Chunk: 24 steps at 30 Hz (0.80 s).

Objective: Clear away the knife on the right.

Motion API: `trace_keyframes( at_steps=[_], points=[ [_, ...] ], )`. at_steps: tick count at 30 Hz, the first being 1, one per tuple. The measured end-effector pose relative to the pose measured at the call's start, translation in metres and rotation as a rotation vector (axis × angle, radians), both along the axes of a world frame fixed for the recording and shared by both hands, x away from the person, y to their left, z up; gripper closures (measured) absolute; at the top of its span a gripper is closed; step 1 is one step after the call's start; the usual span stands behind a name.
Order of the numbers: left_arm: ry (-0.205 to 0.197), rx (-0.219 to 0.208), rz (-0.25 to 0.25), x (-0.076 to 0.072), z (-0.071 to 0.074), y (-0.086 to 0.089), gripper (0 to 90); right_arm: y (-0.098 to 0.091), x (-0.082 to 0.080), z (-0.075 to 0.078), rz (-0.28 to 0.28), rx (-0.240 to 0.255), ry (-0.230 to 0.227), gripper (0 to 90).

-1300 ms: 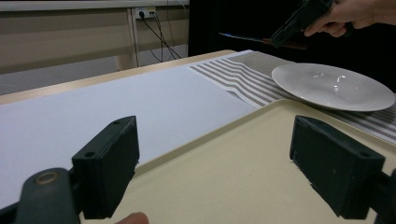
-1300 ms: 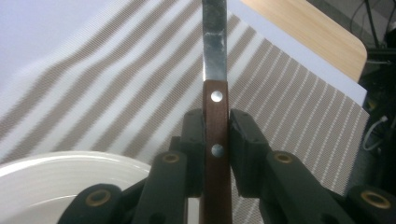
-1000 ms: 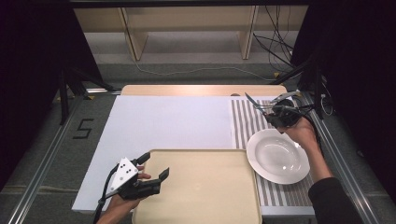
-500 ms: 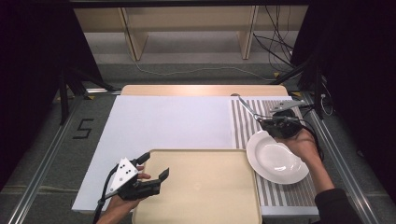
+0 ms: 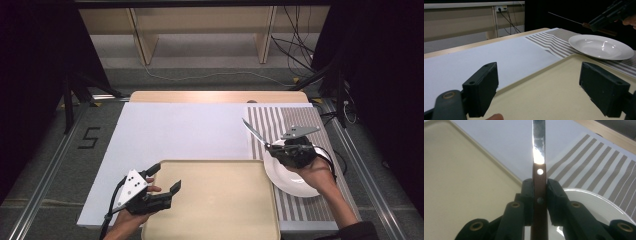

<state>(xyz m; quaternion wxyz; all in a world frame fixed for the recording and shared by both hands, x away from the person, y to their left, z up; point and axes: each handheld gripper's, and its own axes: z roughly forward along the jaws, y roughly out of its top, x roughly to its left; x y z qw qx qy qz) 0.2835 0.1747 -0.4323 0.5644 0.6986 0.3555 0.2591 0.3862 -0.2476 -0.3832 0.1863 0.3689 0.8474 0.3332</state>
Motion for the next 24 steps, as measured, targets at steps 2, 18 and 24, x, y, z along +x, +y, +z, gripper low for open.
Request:
trace_keyframes(
  at_steps=[2, 18, 24],
  points=[
    [0.001, 0.000, 0.000, 0.000, 0.000, 0.000, 15.4, 0.002, -0.005, 0.000, 0.002, 0.003, -0.005, 77.3],
    [0.001, 0.001, 0.000, 0.000, 0.000, 0.000, 15.4, 0.011, -0.040, -0.011, 0.048, 0.001, 0.010, 77.2],
    [0.002, 0.000, 0.001, 0.000, 0.000, 0.000, 15.4, 0.012, -0.050, -0.015, 0.060, -0.009, 0.025, 77.2]
  ],
)
